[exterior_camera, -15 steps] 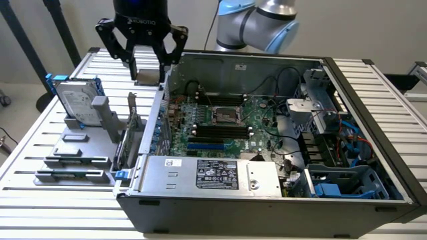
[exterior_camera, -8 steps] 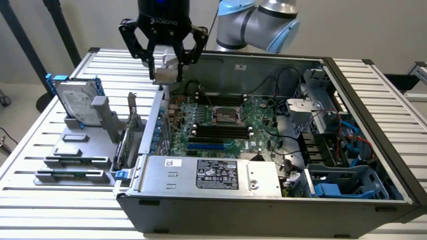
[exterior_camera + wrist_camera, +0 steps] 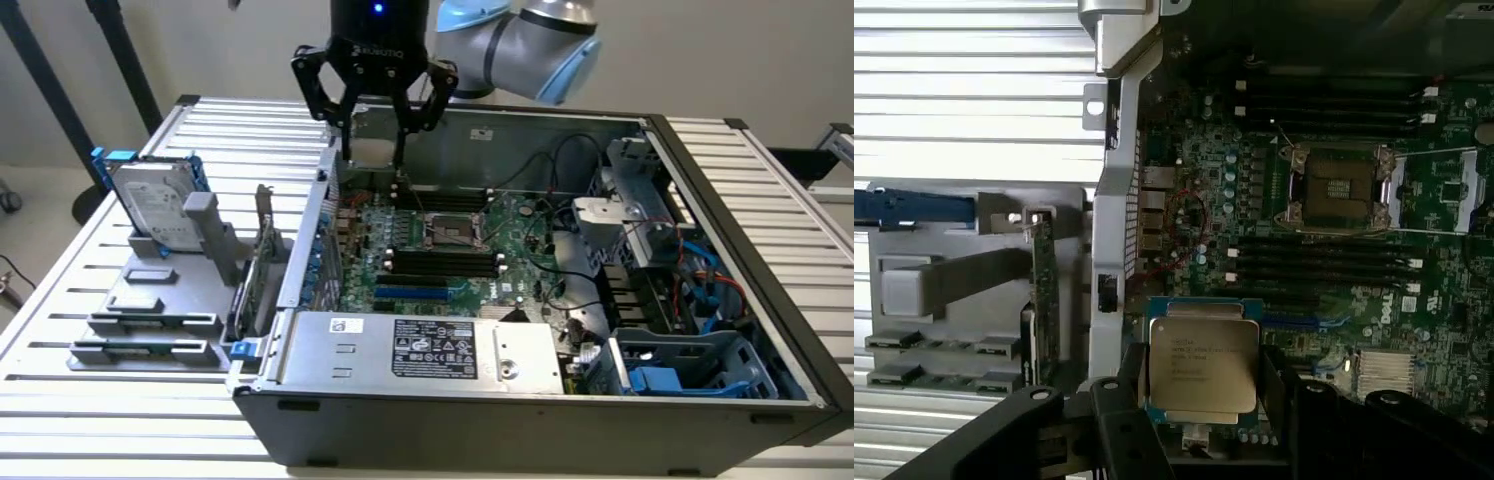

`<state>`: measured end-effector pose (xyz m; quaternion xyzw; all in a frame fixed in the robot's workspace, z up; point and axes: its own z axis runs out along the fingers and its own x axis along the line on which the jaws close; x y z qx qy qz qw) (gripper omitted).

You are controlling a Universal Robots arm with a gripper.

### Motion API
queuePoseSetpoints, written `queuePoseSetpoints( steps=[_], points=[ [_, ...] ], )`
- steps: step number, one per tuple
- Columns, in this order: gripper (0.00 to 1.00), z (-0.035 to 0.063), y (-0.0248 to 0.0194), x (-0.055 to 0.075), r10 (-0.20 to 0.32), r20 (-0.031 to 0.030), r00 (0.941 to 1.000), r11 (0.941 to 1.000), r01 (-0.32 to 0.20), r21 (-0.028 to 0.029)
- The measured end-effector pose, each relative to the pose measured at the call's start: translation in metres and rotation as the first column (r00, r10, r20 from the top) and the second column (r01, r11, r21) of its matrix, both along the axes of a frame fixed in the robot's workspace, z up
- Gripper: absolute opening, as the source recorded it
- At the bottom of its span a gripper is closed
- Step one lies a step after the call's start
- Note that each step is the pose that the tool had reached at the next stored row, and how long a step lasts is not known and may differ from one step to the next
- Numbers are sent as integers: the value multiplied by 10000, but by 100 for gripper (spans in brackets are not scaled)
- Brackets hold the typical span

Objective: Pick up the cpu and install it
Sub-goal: 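Pick up the cpu and move it towards the insertion slot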

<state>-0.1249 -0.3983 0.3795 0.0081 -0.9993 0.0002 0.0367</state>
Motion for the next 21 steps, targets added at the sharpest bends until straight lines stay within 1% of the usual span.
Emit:
queuePoseSetpoints(
  steps=[12, 17, 21],
  points=[
    [55, -219, 260, 541, 0, 1, 10000, 10000, 0, 1],
    [55, -309, 380, 725, -1, 1, 10000, 10000, 1, 0],
    [55, -383, 477, 841, -1, 1, 10000, 10000, 1, 1]
  ],
)
